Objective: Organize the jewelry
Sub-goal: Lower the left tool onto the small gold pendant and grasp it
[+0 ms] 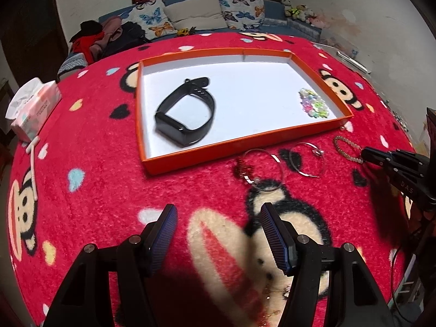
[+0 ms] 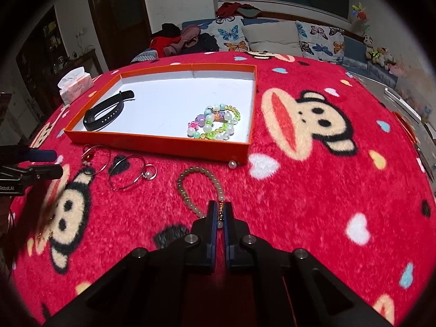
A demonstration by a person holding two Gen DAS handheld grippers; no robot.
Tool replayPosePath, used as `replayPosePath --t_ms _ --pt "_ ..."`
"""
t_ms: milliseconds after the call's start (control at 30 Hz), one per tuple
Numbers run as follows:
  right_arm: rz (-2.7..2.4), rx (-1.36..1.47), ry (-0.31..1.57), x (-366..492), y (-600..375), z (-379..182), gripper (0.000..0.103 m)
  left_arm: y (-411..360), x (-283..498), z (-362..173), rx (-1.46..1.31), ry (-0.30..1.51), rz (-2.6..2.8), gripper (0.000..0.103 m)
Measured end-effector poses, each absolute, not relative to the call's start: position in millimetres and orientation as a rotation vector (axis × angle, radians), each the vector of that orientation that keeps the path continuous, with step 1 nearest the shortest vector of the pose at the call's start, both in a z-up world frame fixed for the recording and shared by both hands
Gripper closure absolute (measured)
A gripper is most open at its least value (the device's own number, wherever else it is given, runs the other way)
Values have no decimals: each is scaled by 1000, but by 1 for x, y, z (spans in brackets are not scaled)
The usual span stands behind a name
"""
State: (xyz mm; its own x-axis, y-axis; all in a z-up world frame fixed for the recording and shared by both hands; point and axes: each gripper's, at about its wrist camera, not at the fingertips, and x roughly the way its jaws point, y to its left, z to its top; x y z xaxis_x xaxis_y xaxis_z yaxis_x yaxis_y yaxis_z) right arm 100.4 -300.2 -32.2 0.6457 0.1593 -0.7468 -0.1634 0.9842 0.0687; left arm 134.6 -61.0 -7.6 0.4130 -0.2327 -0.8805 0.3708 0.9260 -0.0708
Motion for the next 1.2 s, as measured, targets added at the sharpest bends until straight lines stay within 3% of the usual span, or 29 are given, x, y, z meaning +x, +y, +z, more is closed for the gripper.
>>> replayPosePath --t_ms 667,1200 --pt "172 78 883 90 -324 -42 97 -117 163 -24 256 1064 -517 35" --pt "188 99 883 90 -327 -43 97 -99 157 -26 216 1098 -548 35"
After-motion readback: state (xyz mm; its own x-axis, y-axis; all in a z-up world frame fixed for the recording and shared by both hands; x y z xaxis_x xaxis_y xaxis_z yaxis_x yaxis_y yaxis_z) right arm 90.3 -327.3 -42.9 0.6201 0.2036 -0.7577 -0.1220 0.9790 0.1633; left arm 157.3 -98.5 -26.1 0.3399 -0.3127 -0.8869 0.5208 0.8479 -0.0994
